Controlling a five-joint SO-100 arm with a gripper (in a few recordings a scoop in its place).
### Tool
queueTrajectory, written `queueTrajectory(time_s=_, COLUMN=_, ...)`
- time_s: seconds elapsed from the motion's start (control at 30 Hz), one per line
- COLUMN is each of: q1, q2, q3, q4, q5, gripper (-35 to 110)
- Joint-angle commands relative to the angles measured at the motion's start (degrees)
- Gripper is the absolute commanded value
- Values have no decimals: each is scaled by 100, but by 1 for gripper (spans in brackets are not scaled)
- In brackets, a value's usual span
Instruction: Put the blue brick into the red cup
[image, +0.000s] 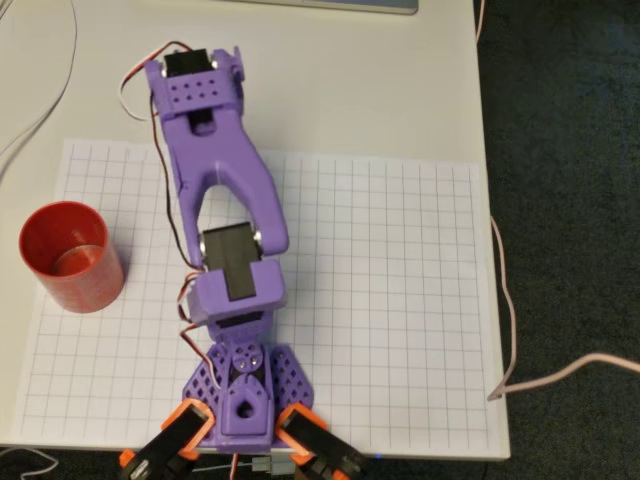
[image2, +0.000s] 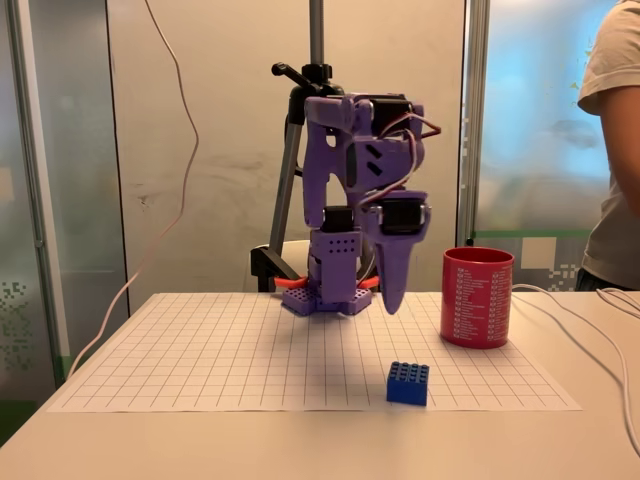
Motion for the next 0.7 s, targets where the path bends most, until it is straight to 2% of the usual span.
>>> queueTrajectory(time_s=0.0, q1=-141, q2=132, q3=-123, q4=185, q5=993, gripper=0)
queueTrajectory(time_s=0.23, q1=-914, q2=-659, q3=-1002, q4=97, q5=2057, gripper=0)
queueTrajectory(time_s=0.5, q1=-1002, q2=-1301, q3=-1283, q4=-149, q5=2180, gripper=0)
queueTrajectory(time_s=0.63, q1=-932, q2=-1450, q3=-1292, q4=-211, q5=1705, gripper=0)
queueTrajectory(time_s=0.67, q1=-923, q2=-1494, q3=-1283, q4=-193, q5=1652, gripper=4)
